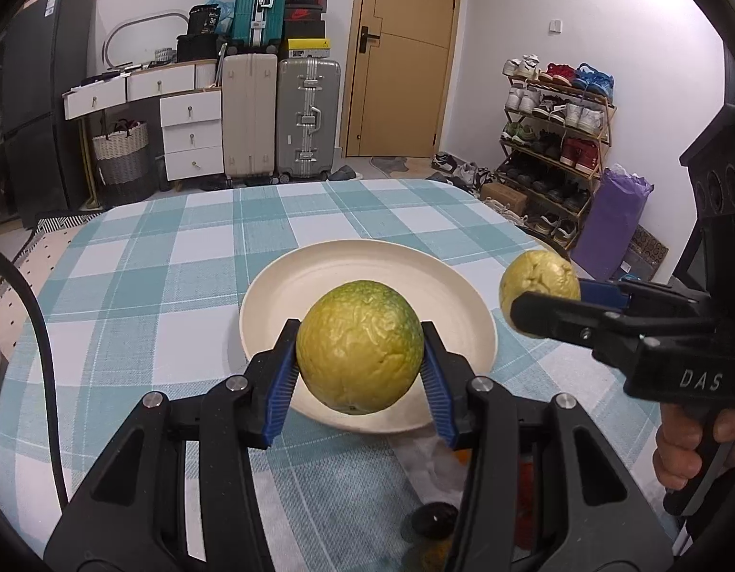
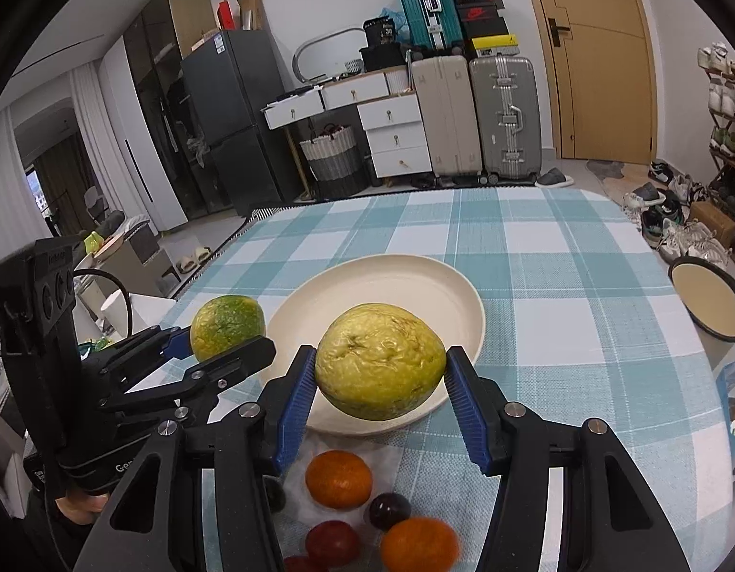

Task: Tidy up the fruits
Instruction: 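Carry both guavas to the cream plate and release them onto it, then move both grippers back toward the remaining small fruits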

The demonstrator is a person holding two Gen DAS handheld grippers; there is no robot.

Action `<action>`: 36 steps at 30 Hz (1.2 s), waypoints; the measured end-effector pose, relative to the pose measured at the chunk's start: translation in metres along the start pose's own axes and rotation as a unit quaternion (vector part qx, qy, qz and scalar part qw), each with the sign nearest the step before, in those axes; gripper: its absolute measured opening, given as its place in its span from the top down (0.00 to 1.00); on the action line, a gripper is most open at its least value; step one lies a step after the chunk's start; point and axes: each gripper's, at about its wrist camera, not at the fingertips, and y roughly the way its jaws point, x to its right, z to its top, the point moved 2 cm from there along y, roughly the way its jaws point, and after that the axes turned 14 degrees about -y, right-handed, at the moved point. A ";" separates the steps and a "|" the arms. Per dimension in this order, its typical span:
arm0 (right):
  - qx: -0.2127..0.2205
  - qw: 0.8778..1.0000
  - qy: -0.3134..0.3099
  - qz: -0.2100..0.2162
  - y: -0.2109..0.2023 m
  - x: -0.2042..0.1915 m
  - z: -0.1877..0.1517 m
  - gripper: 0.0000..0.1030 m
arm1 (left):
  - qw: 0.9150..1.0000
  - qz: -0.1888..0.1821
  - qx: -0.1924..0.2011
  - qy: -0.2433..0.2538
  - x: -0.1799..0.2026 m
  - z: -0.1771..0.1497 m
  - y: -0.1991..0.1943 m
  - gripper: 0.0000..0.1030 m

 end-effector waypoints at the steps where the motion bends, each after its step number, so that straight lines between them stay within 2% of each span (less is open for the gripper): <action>1: -0.003 1.000 0.002 0.002 0.004 0.001 0.000 0.46 | 1.000 0.001 -0.003 -0.004 -0.002 0.000 0.005 0.56; 4: -0.017 1.000 0.004 0.000 0.020 0.004 -0.003 0.46 | 1.000 -0.005 -0.012 -0.014 -0.008 -0.003 0.015 0.56; 12: -0.041 0.999 0.004 0.000 0.044 0.007 -0.011 0.46 | 0.998 0.028 -0.048 -0.008 -0.018 -0.007 0.042 0.56; 23: -0.057 0.998 0.011 0.003 0.055 0.007 -0.009 0.46 | 0.998 0.033 -0.044 -0.014 -0.020 -0.010 0.041 0.56; 27: -0.043 0.999 0.010 -0.014 0.047 0.005 -0.007 0.45 | 0.999 0.031 -0.030 -0.014 -0.020 -0.009 0.036 0.55; 30: -0.027 0.999 0.012 -0.034 0.032 0.009 -0.006 0.29 | 0.999 0.031 -0.021 -0.026 -0.024 -0.008 0.029 0.45; 32: -0.020 0.999 0.019 -0.034 0.021 0.013 -0.007 0.17 | 0.999 0.024 -0.015 -0.035 -0.027 -0.007 0.021 0.42; 36: -0.017 0.999 0.023 -0.041 0.001 0.016 -0.013 0.03 | 0.999 0.030 0.006 -0.036 -0.028 -0.008 0.000 0.17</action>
